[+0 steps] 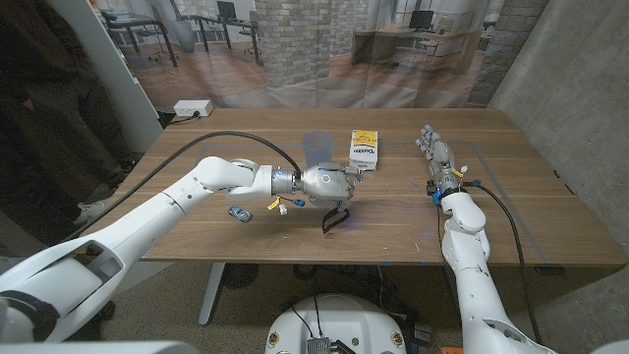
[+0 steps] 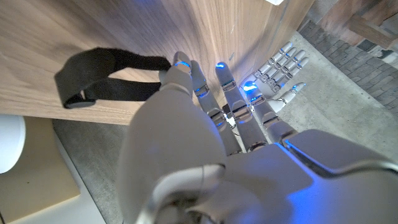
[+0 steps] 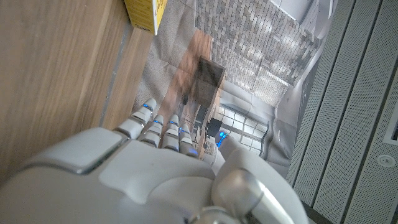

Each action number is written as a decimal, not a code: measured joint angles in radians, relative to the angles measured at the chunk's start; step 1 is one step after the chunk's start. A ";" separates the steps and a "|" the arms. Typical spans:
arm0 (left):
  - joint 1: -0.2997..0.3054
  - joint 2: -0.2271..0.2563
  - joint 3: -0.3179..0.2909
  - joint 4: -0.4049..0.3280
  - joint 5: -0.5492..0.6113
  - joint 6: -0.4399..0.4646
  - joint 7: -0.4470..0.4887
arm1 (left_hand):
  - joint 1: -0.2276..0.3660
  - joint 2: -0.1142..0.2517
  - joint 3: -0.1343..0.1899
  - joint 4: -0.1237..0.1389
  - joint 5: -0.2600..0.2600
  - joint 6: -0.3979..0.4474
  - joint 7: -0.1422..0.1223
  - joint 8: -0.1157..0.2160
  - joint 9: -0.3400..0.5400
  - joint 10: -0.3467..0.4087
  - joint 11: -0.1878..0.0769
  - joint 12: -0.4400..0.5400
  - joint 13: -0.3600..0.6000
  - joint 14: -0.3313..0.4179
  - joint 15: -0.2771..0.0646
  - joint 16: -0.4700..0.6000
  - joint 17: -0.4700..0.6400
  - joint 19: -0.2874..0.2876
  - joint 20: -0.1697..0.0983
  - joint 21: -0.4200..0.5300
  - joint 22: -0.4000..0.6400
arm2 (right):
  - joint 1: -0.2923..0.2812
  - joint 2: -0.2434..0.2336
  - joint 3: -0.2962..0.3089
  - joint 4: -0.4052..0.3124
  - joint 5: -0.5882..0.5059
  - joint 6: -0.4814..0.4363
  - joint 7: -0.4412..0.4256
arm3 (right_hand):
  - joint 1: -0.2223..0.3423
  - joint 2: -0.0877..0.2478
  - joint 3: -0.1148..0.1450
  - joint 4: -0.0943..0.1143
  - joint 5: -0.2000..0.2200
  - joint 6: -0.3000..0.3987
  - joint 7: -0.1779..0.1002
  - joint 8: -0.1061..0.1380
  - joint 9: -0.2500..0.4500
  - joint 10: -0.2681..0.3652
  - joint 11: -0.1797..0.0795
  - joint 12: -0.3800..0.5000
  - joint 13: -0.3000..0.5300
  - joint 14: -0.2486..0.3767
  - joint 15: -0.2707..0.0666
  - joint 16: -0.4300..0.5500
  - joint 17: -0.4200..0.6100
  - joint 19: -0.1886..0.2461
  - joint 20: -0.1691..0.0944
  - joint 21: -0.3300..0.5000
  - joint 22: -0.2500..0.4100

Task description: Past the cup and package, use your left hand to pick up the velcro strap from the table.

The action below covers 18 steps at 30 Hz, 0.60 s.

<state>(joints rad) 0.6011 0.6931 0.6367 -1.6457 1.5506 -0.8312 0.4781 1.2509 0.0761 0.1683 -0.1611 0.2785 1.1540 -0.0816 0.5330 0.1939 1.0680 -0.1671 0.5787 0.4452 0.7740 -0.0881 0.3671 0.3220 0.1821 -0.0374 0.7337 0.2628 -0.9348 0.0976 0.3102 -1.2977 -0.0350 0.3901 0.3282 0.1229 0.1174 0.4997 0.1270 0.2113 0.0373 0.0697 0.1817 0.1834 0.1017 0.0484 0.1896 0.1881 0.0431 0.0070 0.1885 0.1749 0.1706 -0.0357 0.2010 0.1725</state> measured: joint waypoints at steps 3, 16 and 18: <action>0.013 0.002 -0.012 -0.009 -0.002 0.008 0.004 | 0.001 -0.001 0.000 0.000 -0.004 0.000 0.000 0.000 0.000 0.001 0.001 0.000 0.000 0.009 0.003 0.000 0.004 0.000 0.000 0.007 0.000 | -0.001 0.000 -0.001 -0.003 0.000 -0.002 0.000 | 0.000 0.000 0.000 0.000 0.000 0.000 0.000 0.000 0.000 0.000 0.000 0.000 0.000 0.000 0.000 0.000 0.000 0.000 0.000 0.000 0.000; 0.049 0.006 -0.055 -0.031 -0.012 0.073 0.045 | 0.011 -0.010 0.000 0.000 -0.007 0.001 0.000 0.000 -0.003 0.001 0.001 0.000 0.000 0.013 -0.001 0.007 0.019 0.000 0.000 0.029 0.005 | -0.013 0.005 -0.012 -0.024 -0.007 -0.003 -0.008 | 0.000 0.000 0.000 0.000 0.000 0.000 0.000 0.000 0.000 0.000 0.000 0.000 0.000 0.004 0.004 0.000 -0.001 0.000 0.000 0.000 0.000; 0.053 0.006 -0.061 -0.031 -0.014 0.082 0.056 | 0.014 -0.009 0.000 0.000 -0.013 0.006 0.005 0.000 -0.005 0.001 0.001 0.000 0.000 0.015 0.001 0.007 0.019 0.000 0.000 0.029 0.005 | -0.014 0.006 -0.015 -0.027 -0.009 -0.003 -0.011 | 0.000 0.000 0.000 0.000 0.000 0.000 0.000 0.000 0.000 0.000 0.000 0.000 0.000 0.004 0.004 0.000 -0.001 0.000 0.000 0.000 0.000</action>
<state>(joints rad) 0.6539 0.6988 0.5758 -1.6764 1.5364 -0.7490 0.5337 1.2652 0.0671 0.1682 -0.1610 0.2658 1.1600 -0.0761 0.5329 0.1884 1.0691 -0.1660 0.5787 0.4452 0.7886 -0.0875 0.3739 0.3415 0.1820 -0.0374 0.7625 0.2674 -0.9492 0.1039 0.2949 -1.3249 -0.0441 0.3866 0.3177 0.1229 0.1174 0.4997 0.1270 0.2113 0.0374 0.0697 0.1817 0.1834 0.1017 0.0484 0.1896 0.1880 0.0466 0.0106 0.1885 0.1741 0.1706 -0.0357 0.2010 0.1725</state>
